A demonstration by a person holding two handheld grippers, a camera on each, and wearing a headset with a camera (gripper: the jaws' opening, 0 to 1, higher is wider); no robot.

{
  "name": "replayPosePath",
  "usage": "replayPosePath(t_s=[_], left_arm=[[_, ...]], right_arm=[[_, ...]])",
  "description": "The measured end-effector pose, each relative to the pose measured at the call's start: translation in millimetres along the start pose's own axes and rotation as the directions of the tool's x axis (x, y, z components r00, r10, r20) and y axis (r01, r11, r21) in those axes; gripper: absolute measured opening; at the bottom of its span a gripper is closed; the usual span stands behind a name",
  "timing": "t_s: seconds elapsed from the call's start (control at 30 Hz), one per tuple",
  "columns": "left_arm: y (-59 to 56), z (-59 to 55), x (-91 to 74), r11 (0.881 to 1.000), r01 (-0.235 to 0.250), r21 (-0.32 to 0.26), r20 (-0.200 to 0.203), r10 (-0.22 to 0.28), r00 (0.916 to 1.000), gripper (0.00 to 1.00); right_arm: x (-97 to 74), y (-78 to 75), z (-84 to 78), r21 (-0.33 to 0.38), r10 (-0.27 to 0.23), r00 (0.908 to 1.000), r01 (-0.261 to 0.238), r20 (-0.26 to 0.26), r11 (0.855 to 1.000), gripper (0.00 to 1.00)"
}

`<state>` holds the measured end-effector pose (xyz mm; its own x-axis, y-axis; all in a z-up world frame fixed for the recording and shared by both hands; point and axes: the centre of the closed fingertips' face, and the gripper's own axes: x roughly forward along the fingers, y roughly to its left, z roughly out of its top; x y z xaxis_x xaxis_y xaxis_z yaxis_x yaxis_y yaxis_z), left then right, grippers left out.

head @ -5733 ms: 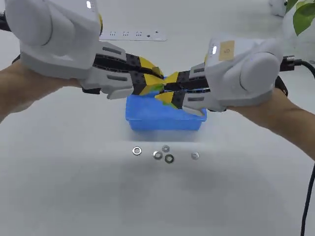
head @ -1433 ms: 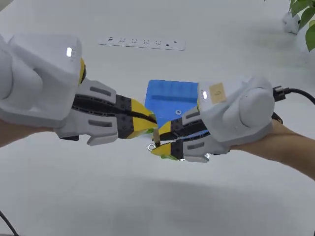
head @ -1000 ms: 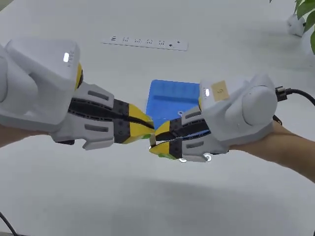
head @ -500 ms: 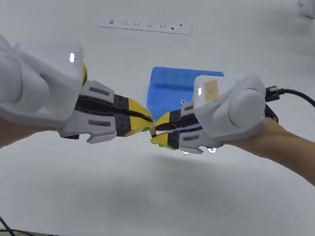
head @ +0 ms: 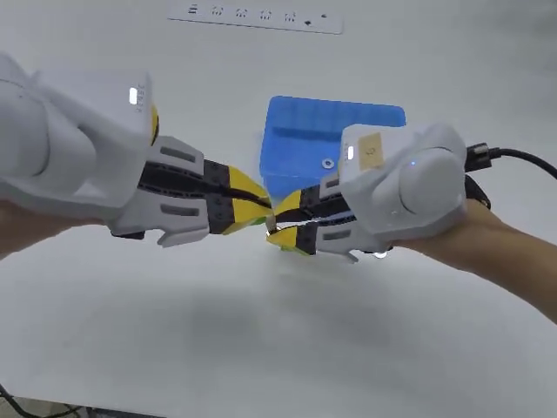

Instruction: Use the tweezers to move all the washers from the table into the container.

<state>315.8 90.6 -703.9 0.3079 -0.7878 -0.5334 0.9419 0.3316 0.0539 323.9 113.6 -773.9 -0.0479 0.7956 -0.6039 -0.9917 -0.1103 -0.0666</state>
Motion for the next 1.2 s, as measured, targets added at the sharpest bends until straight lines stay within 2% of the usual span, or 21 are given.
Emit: replayPosePath(t_s=[0.13, 0.27, 0.47, 0.8, 0.97, 1.2], left_arm=[[6.1, -6.1, 3.4, 1.0, -0.005, -0.014, 0.003, 0.005, 1.0, 0.06], [6.5, -11.3, 6.9, 1.0, -0.004, -0.01, -0.013, 0.004, 0.9999, 0.06], [10.7, -11.0, 6.8, 0.999, -0.007, -0.035, 0.004, 0.008, 1.0, 0.06], [7.9, -11.9, 7.0, 0.998, 0.019, -0.06, -0.004, -0.019, 0.9998, 0.06], [12.7, -13.3, 7.0, 0.997, 0.013, -0.073, -0.015, -0.014, 0.9998, 0.06], [11.4, -12.4, 9.3, 0.996, 0.028, -0.089, -0.011, -0.03, 0.9995, 0.06]], right_arm=[[1.9, -1.9, -3.5, 0.012, -0.004, 1.0, 0.004, -0.001, 1.0, 0.12], [3.9, -2.9, -6.2, 0.04, -0.002, 1.0, 0.002, 0.003, 0.999, 0.12], [4.5, -3.7, -6.5, 0.044, -0.005, 1.0, 0.004, 0.003, 0.999, 0.12], [5.8, -1.6, 0.3, 0.029, 0.014, 0.9998, -0.015, 0.016, 0.999, 0.12], [7.6, -2.2, -0.2, 0.014, 0.016, 0.9999, -0.016, 0.005, 1.0, 0.11], [6.6, -3.2, -1.2, 0.042, 0.009, 0.9999, -0.009, 0.005, 0.999, 0.1]])
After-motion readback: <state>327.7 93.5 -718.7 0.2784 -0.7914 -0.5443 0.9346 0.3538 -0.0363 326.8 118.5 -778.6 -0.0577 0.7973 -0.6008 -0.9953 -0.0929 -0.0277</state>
